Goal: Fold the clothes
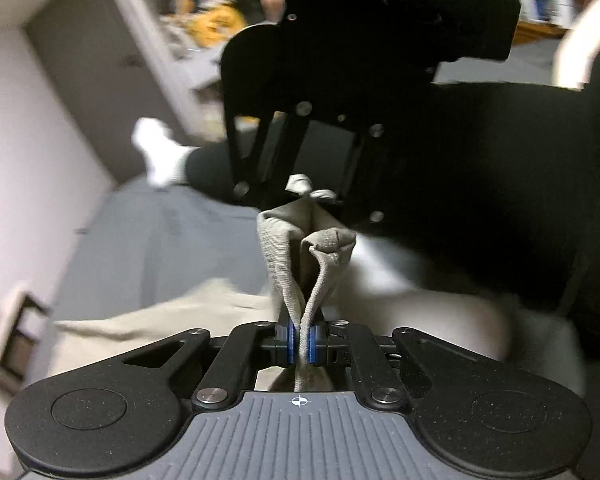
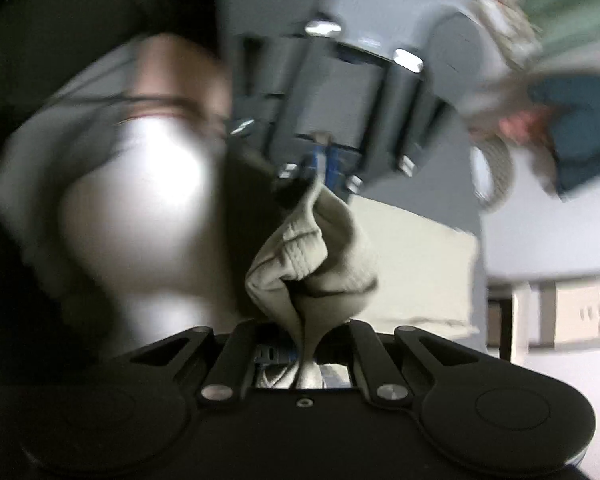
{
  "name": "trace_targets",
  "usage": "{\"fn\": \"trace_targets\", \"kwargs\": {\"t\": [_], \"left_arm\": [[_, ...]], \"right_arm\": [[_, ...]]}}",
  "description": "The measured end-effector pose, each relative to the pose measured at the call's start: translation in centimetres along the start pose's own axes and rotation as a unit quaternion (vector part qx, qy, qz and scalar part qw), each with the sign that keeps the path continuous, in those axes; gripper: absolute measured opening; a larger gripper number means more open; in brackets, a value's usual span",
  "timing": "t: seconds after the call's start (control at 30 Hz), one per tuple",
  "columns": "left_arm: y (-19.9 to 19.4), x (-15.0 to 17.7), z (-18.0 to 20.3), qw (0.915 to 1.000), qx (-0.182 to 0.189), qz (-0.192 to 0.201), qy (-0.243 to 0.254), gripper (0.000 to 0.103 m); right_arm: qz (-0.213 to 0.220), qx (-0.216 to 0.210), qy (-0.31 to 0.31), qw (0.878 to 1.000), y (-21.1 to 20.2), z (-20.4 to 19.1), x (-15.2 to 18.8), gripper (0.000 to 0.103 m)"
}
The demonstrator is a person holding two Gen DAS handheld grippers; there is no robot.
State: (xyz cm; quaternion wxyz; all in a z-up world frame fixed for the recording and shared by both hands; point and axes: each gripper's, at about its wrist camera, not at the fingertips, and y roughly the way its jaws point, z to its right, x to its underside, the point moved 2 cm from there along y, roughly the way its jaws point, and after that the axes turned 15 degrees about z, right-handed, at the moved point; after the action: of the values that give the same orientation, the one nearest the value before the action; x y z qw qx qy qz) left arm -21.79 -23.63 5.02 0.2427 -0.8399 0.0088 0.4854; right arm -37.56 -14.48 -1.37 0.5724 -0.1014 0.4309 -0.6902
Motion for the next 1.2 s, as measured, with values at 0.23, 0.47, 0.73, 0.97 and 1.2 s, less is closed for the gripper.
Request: {"fn": "trace_targets", "kwargs": {"t": [0.23,0.47,0.73,0.97,1.2], "left_arm": [[0.4,0.6,-5.9,0.9832,-0.170,0.011,-0.065,0.007],[3.2,4.2,-9.6,0.9641,-0.247,-0.075,-0.063,0.070],[-2.2,5.5,-8.5,0.9672,-0.222,-0.091,-0.083,0.080],[-4.5,5.0,1.5,0.9816,-0.144,-0.089,-0.088,0.080],[-2.9,4.8,5.2,0.9867,-0.081,-0.108,-0.091,0.080]], "right_arm": [[0.016,0.038,0.083,0.996,3.3,8.0,0.0,0.007],[0.002,-0.017,0.149,0.989,9.1,11.4,2.6,0.007],[-0.037,-0.066,0.224,0.972,12.1,12.3,6.6,0.007],[-0.026,-0.098,0.274,0.956,14.0,14.7,7.8,0.022],[-0.008,-0.110,0.375,0.920,13.9,18.7,9.4,0.032]]}}
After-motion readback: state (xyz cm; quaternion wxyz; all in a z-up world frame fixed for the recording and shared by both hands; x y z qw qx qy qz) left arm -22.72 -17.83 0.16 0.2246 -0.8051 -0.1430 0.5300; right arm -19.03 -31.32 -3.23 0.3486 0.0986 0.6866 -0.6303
